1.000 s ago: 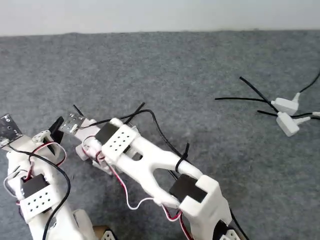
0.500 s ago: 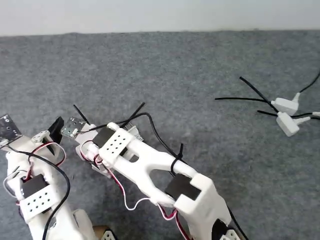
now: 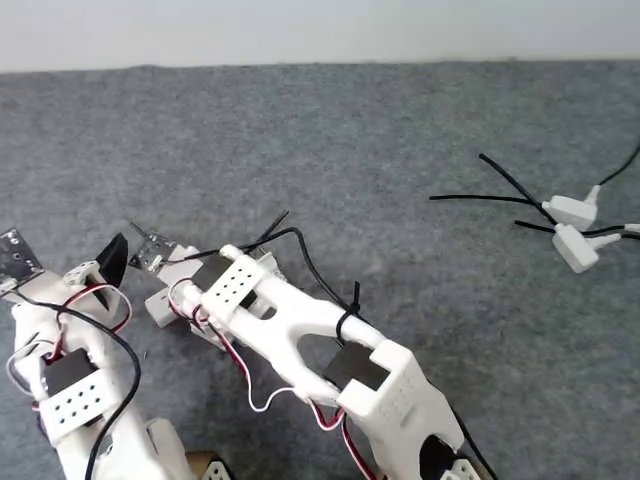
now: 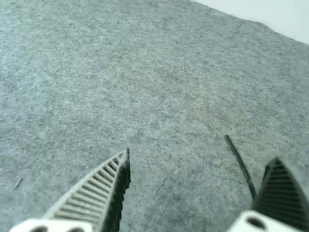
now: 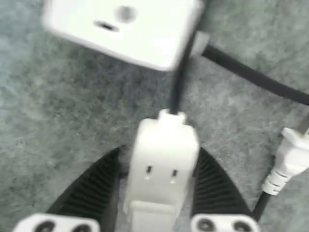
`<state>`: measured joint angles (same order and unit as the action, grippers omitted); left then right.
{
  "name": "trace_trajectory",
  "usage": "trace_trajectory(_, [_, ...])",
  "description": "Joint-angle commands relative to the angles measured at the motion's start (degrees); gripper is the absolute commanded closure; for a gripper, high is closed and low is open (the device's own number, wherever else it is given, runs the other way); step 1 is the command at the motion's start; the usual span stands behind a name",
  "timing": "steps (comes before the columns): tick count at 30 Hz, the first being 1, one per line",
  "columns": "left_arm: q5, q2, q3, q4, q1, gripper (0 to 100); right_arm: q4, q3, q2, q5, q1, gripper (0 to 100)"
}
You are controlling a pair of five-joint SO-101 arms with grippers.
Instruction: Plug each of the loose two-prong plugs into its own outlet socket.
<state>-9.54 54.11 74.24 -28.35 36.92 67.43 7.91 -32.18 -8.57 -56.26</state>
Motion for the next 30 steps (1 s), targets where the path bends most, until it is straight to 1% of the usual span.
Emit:
trace_trajectory(1, [-0.44,0.70,-1.27,1.49,0.18,59,1.19,1.05,-0.04,-0.35,-0.48,98.9])
trace_trajectory(5, [-0.44,0.62,-0.84,2.55,0.09,59,5.23,2.55,1.80,-0.18,-0.31,98.9])
trace_trajectory(13, [-0.44,0.79,0.22,3.87,-0.18,59,12.35,2.55,10.77,0.00,-0.13,98.9])
trace_trajectory(17, [-0.44,0.79,0.22,4.04,-0.26,59,15.43,2.55,14.73,-0.53,1.01,98.9])
trace_trajectory(19, [-0.44,0.70,0.57,4.92,-0.26,59,16.75,2.55,17.36,-2.46,2.68,98.9])
trace_trajectory(23, [-0.44,0.44,0.57,5.45,-0.35,59,21.23,2.55,25.01,-7.30,8.48,98.9])
trace_trajectory(27, [-0.44,0.35,0.57,5.54,-0.35,59,26.15,2.55,35.38,-10.29,18.07,98.9])
trace_trajectory(30, [-0.35,0.35,0.84,5.54,-1.32,59,29.41,2.55,42.24,-13.01,26.95,98.9])
